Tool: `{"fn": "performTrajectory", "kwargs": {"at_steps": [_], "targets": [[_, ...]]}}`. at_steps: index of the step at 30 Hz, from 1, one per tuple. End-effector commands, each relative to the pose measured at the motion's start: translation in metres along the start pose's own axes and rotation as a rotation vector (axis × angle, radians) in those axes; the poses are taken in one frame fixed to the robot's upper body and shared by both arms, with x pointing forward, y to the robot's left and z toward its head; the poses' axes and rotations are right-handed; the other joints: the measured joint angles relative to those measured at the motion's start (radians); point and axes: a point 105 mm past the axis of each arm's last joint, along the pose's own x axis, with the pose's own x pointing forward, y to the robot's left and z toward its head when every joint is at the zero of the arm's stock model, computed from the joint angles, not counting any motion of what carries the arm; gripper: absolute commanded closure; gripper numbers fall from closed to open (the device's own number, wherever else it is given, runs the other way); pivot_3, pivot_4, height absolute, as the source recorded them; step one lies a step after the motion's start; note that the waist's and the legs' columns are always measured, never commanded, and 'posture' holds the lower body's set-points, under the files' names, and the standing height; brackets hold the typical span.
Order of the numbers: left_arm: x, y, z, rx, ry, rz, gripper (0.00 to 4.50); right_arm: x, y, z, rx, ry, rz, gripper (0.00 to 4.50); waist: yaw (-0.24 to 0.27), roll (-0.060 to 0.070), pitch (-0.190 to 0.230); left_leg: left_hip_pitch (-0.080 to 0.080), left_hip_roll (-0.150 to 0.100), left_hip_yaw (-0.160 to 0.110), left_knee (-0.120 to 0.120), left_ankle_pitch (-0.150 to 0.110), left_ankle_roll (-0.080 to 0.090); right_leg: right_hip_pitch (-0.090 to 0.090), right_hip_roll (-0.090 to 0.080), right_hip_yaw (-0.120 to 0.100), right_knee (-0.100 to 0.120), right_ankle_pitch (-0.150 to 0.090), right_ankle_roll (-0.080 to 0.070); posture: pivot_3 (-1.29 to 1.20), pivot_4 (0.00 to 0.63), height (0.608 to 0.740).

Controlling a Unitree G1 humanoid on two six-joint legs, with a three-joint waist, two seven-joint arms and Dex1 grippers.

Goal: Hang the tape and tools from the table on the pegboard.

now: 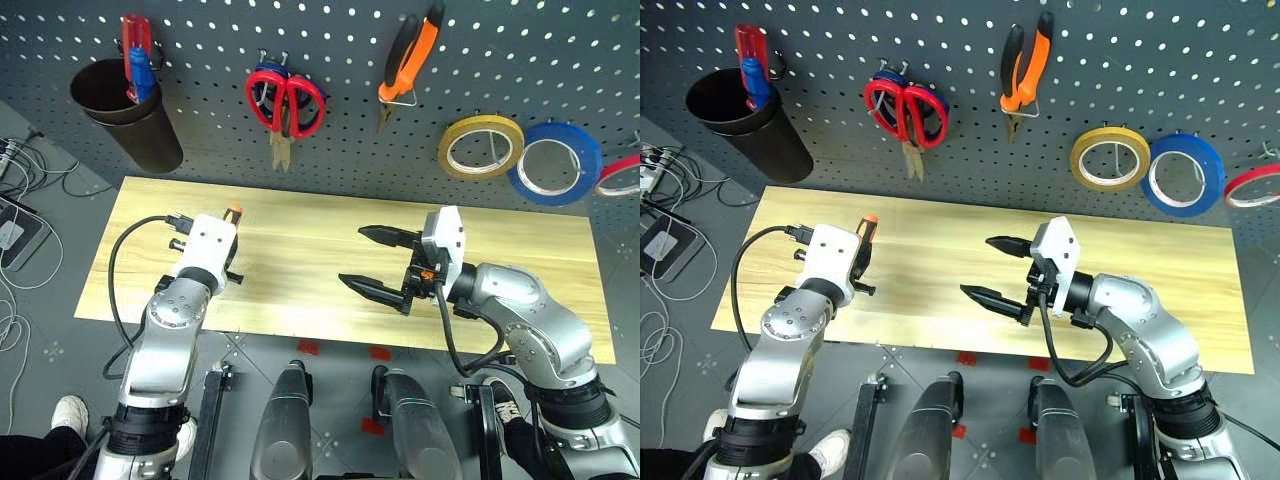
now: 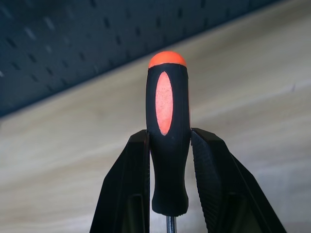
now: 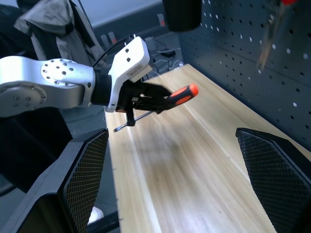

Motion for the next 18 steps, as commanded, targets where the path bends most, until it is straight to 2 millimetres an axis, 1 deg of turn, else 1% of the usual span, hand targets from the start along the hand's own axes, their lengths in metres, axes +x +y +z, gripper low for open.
{"fn": "performTrajectory", "kwargs": {"at_steps": [1,4,6,9,10,11,13,14,15,17,18], "targets": [[-0.018,0.007,0.052,0.086,-0.203,0.120,3.58,0.000,0.004,0.027,-0.017,-0.116,-0.029,0.00,0.004,-0.001,-0.010,-0.001,0.000,0.000,0.000,0.000,0.000,0.000,0.000,-0.001,0.000,0.000,0.000,0.19,0.295,0.740],[-0.024,0.014,0.077,0.111,-0.301,0.181,3.58,0.006,-0.001,0.040,0.000,-0.187,-0.075,0.00,0.006,-0.001,-0.025,-0.002,-0.001,-0.002,-0.001,0.001,-0.002,0.000,0.001,-0.005,-0.002,0.000,0.000,0.20,0.271,0.740],[-0.027,0.027,0.103,0.147,-0.402,0.249,3.58,0.012,-0.005,0.052,0.010,-0.246,-0.109,0.00,0.008,-0.001,-0.036,-0.003,-0.001,-0.005,-0.001,0.002,-0.004,0.000,0.001,-0.008,-0.002,0.000,0.000,0.22,0.251,0.740],[-0.026,0.047,0.138,0.189,-0.535,0.331,3.58,0.020,-0.009,0.064,0.012,-0.304,-0.139,0.00,0.021,-0.001,-0.055,-0.006,0.000,-0.010,-0.001,0.004,-0.007,-0.001,0.003,-0.014,-0.002,0.000,-0.001,0.22,0.234,0.740],[-0.026,0.051,0.146,0.198,-0.566,0.346,3.58,0.021,-0.011,0.067,0.011,-0.316,-0.145,0.00,0.023,-0.002,-0.061,-0.006,0.000,-0.011,-0.001,0.004,-0.008,-0.001,0.007,-0.015,-0.003,0.000,-0.001,0.22,0.234,0.740],[-0.025,0.056,0.154,0.206,-0.593,0.362,3.58,0.023,-0.012,0.070,0.012,-0.326,-0.152,0.00,0.024,-0.003,-0.067,-0.006,0.000,-0.011,-0.002,0.004,-0.008,-0.001,0.007,-0.015,-0.003,0.000,-0.001,0.23,0.228,0.740],[-0.018,0.077,0.178,0.198,-0.655,0.437,3.58,0.026,-0.017,0.078,-0.002,-0.361,-0.173,0.00,0.030,-0.003,-0.079,-0.007,-0.001,-0.011,-0.002,0.004,-0.008,0.000,0.006,-0.015,-0.005,0.000,-0.001,0.23,0.220,0.740],[-0.015,0.086,0.188,0.189,-0.679,0.466,3.58,0.027,-0.019,0.081,-0.008,-0.375,-0.182,0.00,0.035,-0.006,-0.082,-0.007,-0.002,-0.011,-0.001,0.004,-0.007,0.000,0.006,-0.015,-0.004,0.000,-0.001,0.23,0.216,0.740],[-0.013,0.092,0.196,0.179,-0.697,0.488,3.58,0.028,-0.020,0.084,-0.012,-0.385,-0.189,0.00,0.040,-0.007,-0.085,-0.007,-0.001,-0.012,-0.001,0.005,-0.007,0.000,0.007,-0.016,-0.004,0.001,-0.002,0.23,0.216,0.740],[-0.010,0.097,0.203,0.171,-0.719,0.503,3.58,0.029,-0.021,0.086,-0.014,-0.393,-0.193,0.00,0.047,-0.006,-0.090,-0.007,-0.001,-0.012,0.000,0.005,-0.007,0.000,0.007,-0.016,-0.004,0.002,-0.003,0.22,0.211,0.740],[-0.008,0.101,0.211,0.171,-0.742,0.519,3.58,0.030,-0.023,0.088,-0.018,-0.401,-0.203,0.00,0.048,-0.007,-0.093,-0.007,-0.001,-0.011,0.000,0.005,-0.007,0.000,0.007,-0.015,-0.005,0.002,-0.003,0.22,0.211,0.740]]}}
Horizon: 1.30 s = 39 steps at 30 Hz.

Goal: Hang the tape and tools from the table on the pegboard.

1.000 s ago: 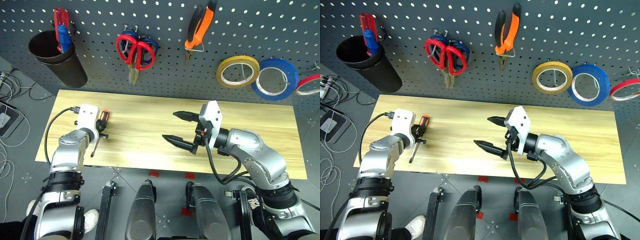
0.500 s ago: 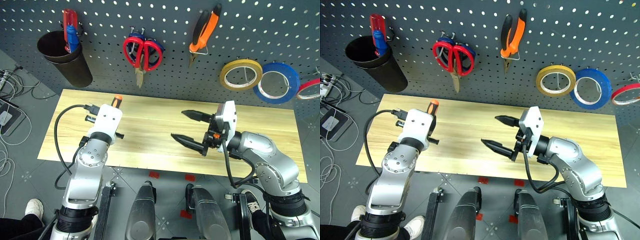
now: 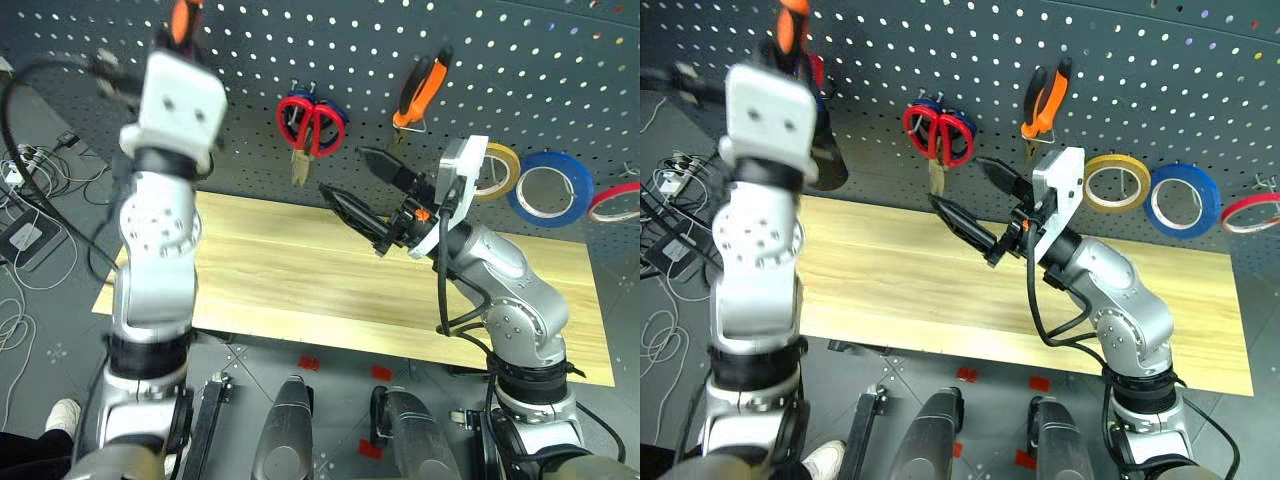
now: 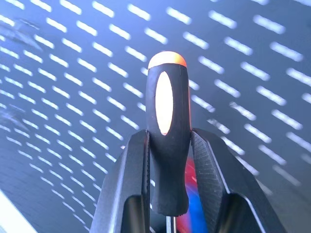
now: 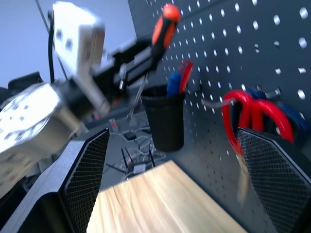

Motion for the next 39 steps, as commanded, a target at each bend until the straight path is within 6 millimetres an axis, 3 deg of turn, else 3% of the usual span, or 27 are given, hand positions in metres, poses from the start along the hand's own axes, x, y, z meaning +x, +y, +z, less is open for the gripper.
{"fn": "performTrajectory", "kwargs": {"at_steps": [1,5,8,13,22,34,39], "targets": [[0.019,0.012,0.013,0.004,-0.082,0.071,3.58,0.004,-0.003,0.015,-0.046,-0.066,-0.025,0.00,0.002,-0.001,-0.004,0.000,0.000,0.000,0.000,0.000,0.000,0.000,0.000,0.000,0.000,0.000,0.000,0.22,0.211,0.740],[0.034,0.012,0.008,-0.010,-0.085,0.105,3.58,0.007,-0.004,0.016,-0.057,-0.074,-0.036,0.00,0.004,-0.001,-0.006,0.000,0.001,0.000,0.000,0.000,0.000,0.000,0.001,-0.001,0.001,0.000,0.000,0.22,0.211,0.740],[0.036,0.003,-0.007,-0.058,-0.029,0.097,3.58,0.007,-0.003,0.013,-0.076,-0.062,-0.035,0.00,0.002,-0.001,-0.014,0.000,0.001,0.000,0.000,0.000,0.000,-0.001,0.001,0.000,0.001,0.000,0.000,0.19,0.201,0.740],[0.028,-0.011,-0.039,-0.201,0.144,0.100,3.58,0.003,-0.004,0.007,-0.098,-0.031,-0.044,0.00,-0.001,-0.002,-0.017,0.000,0.001,0.000,0.002,0.000,0.000,-0.001,0.002,0.000,0.003,0.000,0.000,0.18,0.202,0.740],[0.018,-0.007,-0.053,-0.284,0.240,0.149,3.58,0.000,-0.005,0.001,-0.105,-0.011,-0.041,0.00,-0.002,-0.003,-0.024,0.000,0.001,0.000,0.002,0.000,0.000,-0.001,0.002,0.000,0.009,0.000,0.000,0.19,0.190,0.740],[0.017,-0.002,-0.047,-0.305,0.218,0.164,0.04,0.002,-0.006,0.000,-0.107,-0.012,-0.035,0.00,-0.001,-0.004,-0.058,0.000,0.001,0.000,0.003,0.000,0.000,-0.001,0.002,0.000,0.009,0.000,0.000,0.20,0.188,0.740],[0.017,-0.011,-0.037,-0.376,0.188,0.105,0.04,0.001,-0.006,0.003,-0.120,-0.014,-0.047,0.00,-0.001,-0.004,-0.062,0.000,0.001,0.000,0.003,0.000,0.000,-0.001,0.002,0.000,0.009,0.000,0.000,0.20,0.188,0.740]]}}
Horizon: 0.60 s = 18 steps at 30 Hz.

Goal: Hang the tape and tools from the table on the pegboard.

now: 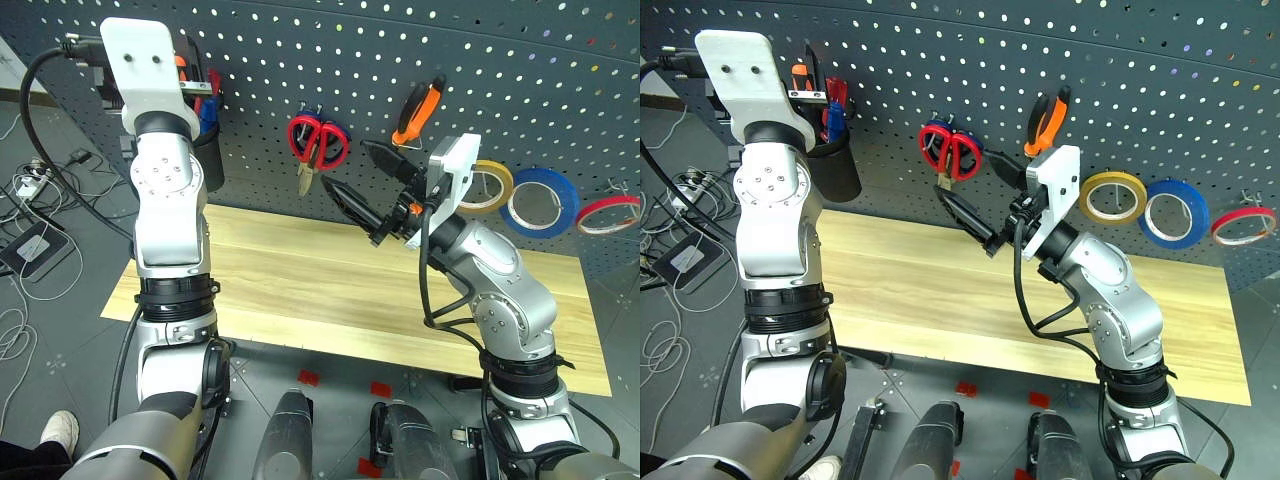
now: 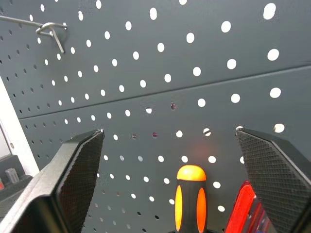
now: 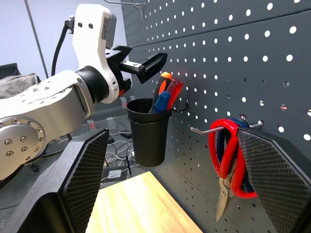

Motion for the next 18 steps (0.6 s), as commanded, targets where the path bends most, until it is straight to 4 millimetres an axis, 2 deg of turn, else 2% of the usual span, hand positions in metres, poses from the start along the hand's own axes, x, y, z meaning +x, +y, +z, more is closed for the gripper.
{"fn": "performTrajectory", "kwargs": {"at_steps": [1,5,8,10,13,16,18], "targets": [[-0.006,-0.008,0.025,-0.057,-0.093,-0.069,0.04,-0.001,0.002,0.015,-0.051,-0.050,0.002,0.00,0.000,0.000,0.000,0.000,0.000,0.000,0.000,0.000,0.000,0.000,0.000,0.000,0.000,0.000,0.000,0.20,0.189,0.740],[-0.023,-0.024,0.051,-0.058,-0.200,-0.195,0.04,-0.009,-0.010,0.019,-0.094,-0.044,-0.049,0.00,0.000,0.000,0.000,0.000,0.000,0.000,0.000,0.000,0.000,0.000,0.000,0.000,0.000,0.000,0.000,0.20,0.194,0.740],[-0.042,-0.042,0.052,-0.070,-0.199,-0.332,0.04,-0.018,-0.020,0.021,-0.121,-0.028,-0.109,0.00,0.001,0.001,-0.001,0.000,0.000,0.000,0.000,0.000,0.000,0.000,0.000,0.001,0.000,0.000,0.000,0.20,0.199,0.740],[-0.059,-0.055,0.042,-0.090,-0.152,-0.418,0.04,-0.025,-0.027,0.016,-0.141,0.009,-0.164,0.00,0.000,0.002,-0.003,0.000,0.000,0.000,0.000,0.000,0.000,0.001,0.000,0.001,0.000,0.000,0.000,0.20,0.200,0.740],[-0.094,-0.078,0.012,-0.107,-0.029,-0.573,0.04,-0.047,-0.046,-0.012,-0.187,0.144,-0.342,0.00,-0.001,0.004,-0.007,0.002,0.000,0.001,-0.001,0.000,0.000,0.001,0.000,0.002,0.001,0.000,0.000,0.19,0.203,0.740],[-0.126,-0.093,-0.022,-0.135,0.115,-0.667,0.04,-0.061,-0.042,-0.026,-0.159,0.168,-0.412,0.00,-0.001,0.005,-0.009,0.002,0.000,0.001,0.000,0.000,0.001,0.002,0.000,0.002,0.001,0.000,0.000,0.18,0.204,0.740],[-0.140,-0.099,-0.036,-0.159,0.184,-0.704,0.04,-0.067,-0.039,-0.031,-0.150,0.178,-0.440,0.00,-0.004,0.005,-0.009,0.003,0.000,0.001,-0.001,0.000,0.001,0.003,0.000,0.003,0.001,0.000,0.000,0.16,0.204,0.740]]}}
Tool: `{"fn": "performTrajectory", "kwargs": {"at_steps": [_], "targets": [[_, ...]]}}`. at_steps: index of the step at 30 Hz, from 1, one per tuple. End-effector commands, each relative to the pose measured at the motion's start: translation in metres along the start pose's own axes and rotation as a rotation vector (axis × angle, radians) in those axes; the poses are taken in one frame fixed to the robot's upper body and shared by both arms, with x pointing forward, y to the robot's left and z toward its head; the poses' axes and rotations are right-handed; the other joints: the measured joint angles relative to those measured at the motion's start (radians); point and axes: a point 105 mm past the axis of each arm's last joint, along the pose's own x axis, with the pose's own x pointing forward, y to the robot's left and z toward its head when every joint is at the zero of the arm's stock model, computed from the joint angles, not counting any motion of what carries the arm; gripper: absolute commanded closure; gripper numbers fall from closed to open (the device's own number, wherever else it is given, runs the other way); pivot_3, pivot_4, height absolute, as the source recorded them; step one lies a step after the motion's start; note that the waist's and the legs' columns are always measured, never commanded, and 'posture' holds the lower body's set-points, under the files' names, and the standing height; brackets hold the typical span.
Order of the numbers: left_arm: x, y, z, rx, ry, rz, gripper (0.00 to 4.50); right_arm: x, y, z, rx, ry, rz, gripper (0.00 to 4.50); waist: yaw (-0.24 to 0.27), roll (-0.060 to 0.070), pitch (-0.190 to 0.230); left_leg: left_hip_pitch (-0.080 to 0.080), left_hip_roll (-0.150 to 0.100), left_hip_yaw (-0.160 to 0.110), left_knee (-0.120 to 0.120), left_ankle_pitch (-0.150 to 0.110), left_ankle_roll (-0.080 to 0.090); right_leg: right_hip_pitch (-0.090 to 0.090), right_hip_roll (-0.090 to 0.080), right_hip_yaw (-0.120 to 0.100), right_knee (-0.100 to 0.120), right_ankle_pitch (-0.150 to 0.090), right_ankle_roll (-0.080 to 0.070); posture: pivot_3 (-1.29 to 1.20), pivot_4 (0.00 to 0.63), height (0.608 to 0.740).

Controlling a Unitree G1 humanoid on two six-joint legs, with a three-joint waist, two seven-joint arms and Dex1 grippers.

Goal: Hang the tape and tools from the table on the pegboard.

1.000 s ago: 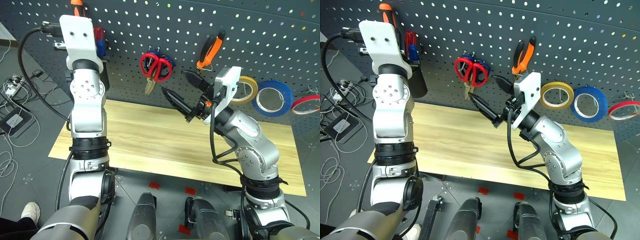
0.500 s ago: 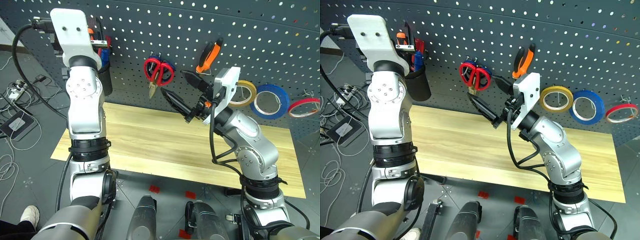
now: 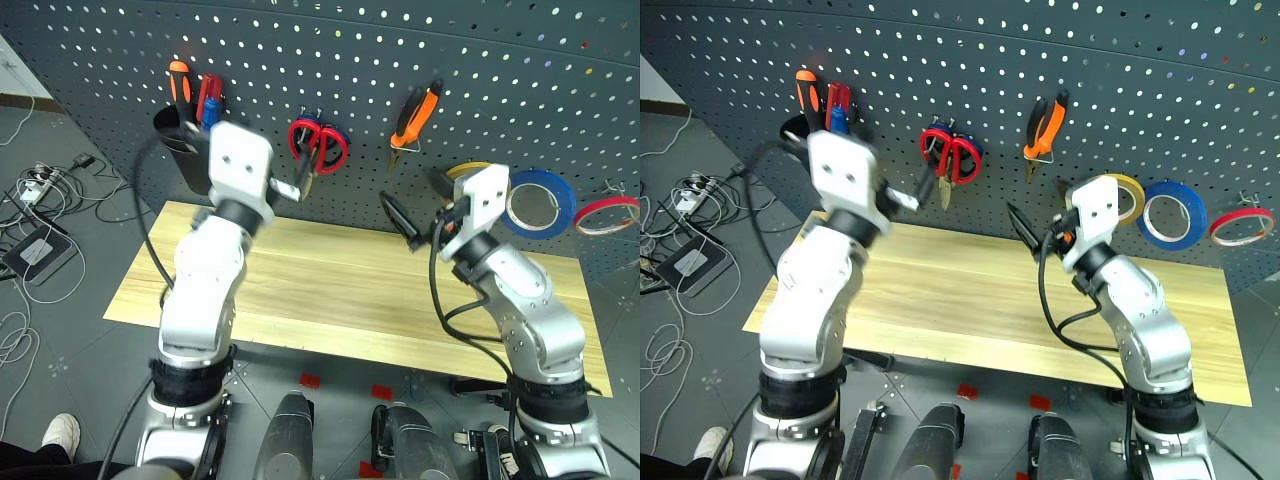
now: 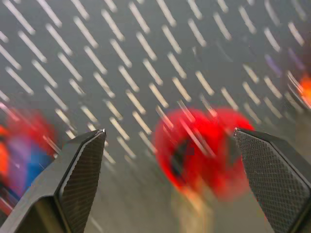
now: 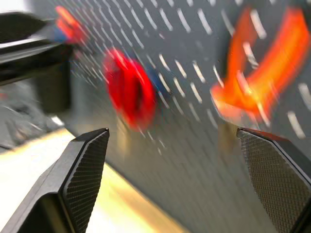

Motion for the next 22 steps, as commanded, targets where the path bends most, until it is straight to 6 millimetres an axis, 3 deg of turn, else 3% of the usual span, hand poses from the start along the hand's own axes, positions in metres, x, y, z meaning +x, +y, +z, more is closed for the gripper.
{"fn": "performTrajectory", "kwargs": {"at_steps": [1,5,8,16,22], "targets": [[-0.012,-0.022,-0.019,-0.100,0.063,-0.072,0.04,-0.013,0.006,0.002,-0.025,-0.028,-0.054,0.00,-0.002,0.000,0.000,0.000,0.000,0.000,0.000,0.000,0.000,0.000,0.000,0.000,0.000,0.000,0.000,0.15,0.205,0.740],[-0.024,-0.028,-0.065,-0.224,0.224,-0.057,0.04,-0.031,0.006,-0.032,-0.032,0.089,-0.127,0.00,-0.002,0.004,-0.014,0.001,0.000,0.000,0.000,-0.001,0.001,0.002,0.000,0.000,-0.001,0.000,0.000,0.14,0.202,0.740],[-0.039,-0.028,-0.106,-0.317,0.377,-0.025,0.04,-0.051,-0.011,-0.068,-0.068,0.253,-0.253,0.00,-0.009,0.007,-0.022,0.003,-0.001,0.001,0.000,-0.001,0.001,0.002,0.000,0.001,-0.002,0.000,0.000,0.12,0.204,0.740],[-0.063,-0.013,-0.154,-0.325,0.531,0.045,0.04,-0.084,-0.032,-0.112,-0.081,0.467,-0.427,0.00,-0.034,0.012,-0.036,0.004,0.000,0.001,-0.001,-0.001,0.001,0.003,0.001,0.001,-0.002,-0.002,-0.002,0.09,0.207,0.740],[-0.067,-0.016,-0.155,-0.329,0.539,0.028,0.04,-0.096,-0.040,-0.121,-0.067,0.527,-0.502,0.00,-0.040,0.013,-0.036,0.005,0.000,0.001,-0.002,-0.001,0.002,0.003,0.001,0.002,-0.002,-0.002,-0.003,0.09,0.208,0.740]]}}
